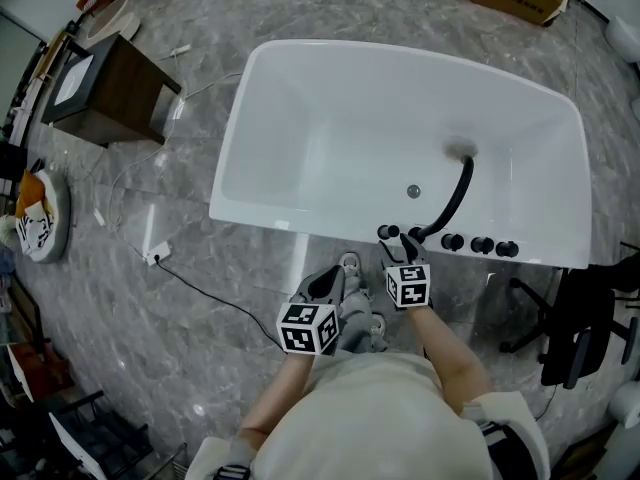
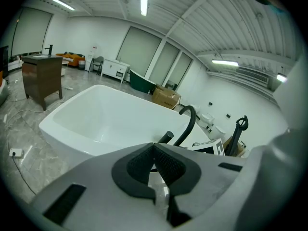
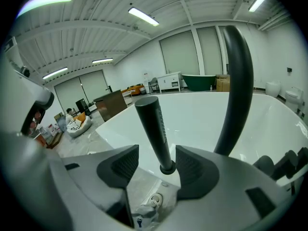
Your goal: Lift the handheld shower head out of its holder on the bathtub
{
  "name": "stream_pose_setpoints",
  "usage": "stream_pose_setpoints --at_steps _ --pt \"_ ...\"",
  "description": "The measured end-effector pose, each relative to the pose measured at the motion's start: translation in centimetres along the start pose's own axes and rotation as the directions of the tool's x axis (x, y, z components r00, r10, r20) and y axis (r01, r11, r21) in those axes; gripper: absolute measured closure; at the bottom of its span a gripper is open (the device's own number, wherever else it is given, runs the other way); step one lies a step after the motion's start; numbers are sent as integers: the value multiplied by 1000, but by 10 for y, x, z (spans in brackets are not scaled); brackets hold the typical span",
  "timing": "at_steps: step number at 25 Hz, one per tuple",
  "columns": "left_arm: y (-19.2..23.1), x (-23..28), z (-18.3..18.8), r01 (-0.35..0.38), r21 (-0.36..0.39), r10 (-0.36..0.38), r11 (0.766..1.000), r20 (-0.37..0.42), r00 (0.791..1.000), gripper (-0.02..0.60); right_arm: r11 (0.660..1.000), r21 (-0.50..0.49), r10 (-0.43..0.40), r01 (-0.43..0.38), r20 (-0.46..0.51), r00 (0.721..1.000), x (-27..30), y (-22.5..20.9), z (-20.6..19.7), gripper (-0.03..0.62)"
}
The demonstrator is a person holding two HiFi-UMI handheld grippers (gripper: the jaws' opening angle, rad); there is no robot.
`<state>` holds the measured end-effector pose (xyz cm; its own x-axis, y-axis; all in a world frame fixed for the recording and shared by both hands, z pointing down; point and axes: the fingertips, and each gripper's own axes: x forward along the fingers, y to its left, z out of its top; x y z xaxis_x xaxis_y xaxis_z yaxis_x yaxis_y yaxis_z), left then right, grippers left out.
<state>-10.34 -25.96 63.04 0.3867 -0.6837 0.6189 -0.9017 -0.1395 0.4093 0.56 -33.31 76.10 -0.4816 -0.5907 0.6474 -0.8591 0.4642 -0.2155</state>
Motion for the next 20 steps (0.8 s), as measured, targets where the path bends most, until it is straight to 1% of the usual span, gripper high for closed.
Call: stream_pose_setpoints --at_steps 3,7,11,12,13,14,20 --pt "5 3 2 -5 -3 5 1000 -8 1000 561 1000 17 -7 8 -20 1000 10 -5 0 365" --pt "9 5 4 -5 -13 5 1000 -12 1000 561 1000 14 -21 22 -45 999 21 -9 -3 365" --pt "11 9 7 0 -3 0 1000 -19 1000 561 1000 16 9 -8 -70 998 32 -5 -5 367" --pt "10 9 7 2 -1 -2 1000 -19 1000 561 1000 2 3 -3 -79 997 32 -6 -7 375" --pt "10 9 8 3 1 -3 1000 -19 1000 561 1000 -18 -9 7 -88 996 31 -6 -8 417" --pt "9 9 8 5 1 -5 1000 -19 1000 561 999 -39 -20 17 -95 995 31 -7 -8 439" --pt "0 9 8 22 11 -22 1000 -18 1000 561 996 -91 -30 18 -123 992 28 -10 -9 451"
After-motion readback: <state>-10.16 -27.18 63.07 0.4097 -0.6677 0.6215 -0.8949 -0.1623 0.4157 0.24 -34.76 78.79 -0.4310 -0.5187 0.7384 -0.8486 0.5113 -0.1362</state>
